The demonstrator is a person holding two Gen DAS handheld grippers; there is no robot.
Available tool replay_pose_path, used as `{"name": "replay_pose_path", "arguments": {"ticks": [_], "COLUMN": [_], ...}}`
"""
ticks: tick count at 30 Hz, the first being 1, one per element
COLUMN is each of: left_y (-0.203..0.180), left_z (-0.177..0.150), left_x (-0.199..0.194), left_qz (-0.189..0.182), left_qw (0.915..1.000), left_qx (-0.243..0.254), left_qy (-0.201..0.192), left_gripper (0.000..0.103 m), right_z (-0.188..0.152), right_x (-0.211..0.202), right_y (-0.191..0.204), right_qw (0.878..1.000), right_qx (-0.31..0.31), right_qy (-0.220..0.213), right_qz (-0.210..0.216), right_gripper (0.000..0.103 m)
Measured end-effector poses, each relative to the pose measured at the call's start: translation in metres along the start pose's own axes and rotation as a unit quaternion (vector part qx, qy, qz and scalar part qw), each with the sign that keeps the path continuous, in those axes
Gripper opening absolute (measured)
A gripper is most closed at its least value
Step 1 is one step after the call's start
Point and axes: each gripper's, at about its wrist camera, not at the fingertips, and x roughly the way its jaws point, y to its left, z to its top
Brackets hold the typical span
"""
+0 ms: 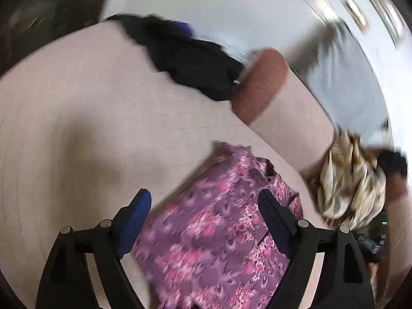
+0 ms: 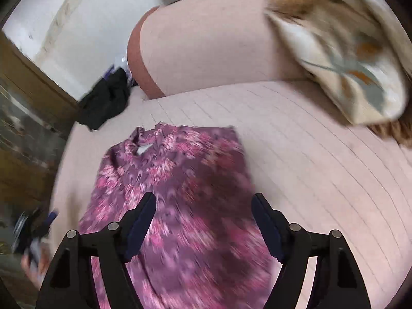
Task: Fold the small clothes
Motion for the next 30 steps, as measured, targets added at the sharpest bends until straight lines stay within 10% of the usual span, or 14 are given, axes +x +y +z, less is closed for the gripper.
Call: {"name": "replay_pose_path", "arguments": {"ticks": [5,9,12,13,14,16,20,27,30], "left_y": [-0.046,-0.042,-0.037,-0.036,-0.034,-0.029,-0.012,-0.01,-0.008], "left_z": [0.031,0.028,0.023,0.023,0.025,0.032,0.062,0.044,0.042], "left_x": [0.086,0.147,0.164,0.171,0.174,0.168,0.14,0.185,0.146], "left_qz": [0.04,0.049,0.052,0.069,0.08,0.073,0.014,0.102,0.084], "left_qw": [0.9909,0.9858,0.9839,0.9808,0.9778,0.9809,0.9927,0.9852,0.9904], "left_qx": [0.099,0.082,0.076,0.083,0.088,0.08,0.036,0.052,0.041], "left_qy": [0.081,0.138,0.154,0.162,0.173,0.162,0.114,0.128,0.102], "left_gripper": [0.084,0.078,0.045,0.01,0.004,0.004,0.003,0.008,0.039], "right_z": [0.003,0.029,0.045,0.05,0.051,0.054,0.056,0.054,0.042], "right_x": [-0.024,0.048,0.114,0.129,0.14,0.15,0.123,0.144,0.114], "right_y": [-0.053,-0.051,-0.043,-0.04,-0.038,-0.037,-0.052,-0.057,-0.06], "right_qw": [1.0,0.999,0.998,0.998,0.997,0.998,0.999,0.998,0.997], "right_qx": [0.01,0.033,0.04,0.042,0.043,0.039,0.051,0.045,0.077], "right_qy": [-0.018,0.017,0.052,0.056,0.057,0.052,0.008,-0.001,-0.023], "right_qz": [0.001,0.0,0.008,0.006,0.003,-0.011,-0.01,-0.043,-0.023], "right_gripper": [0.083,0.079,0.054,0.051,0.047,0.006,0.004,0.007,0.029]}}
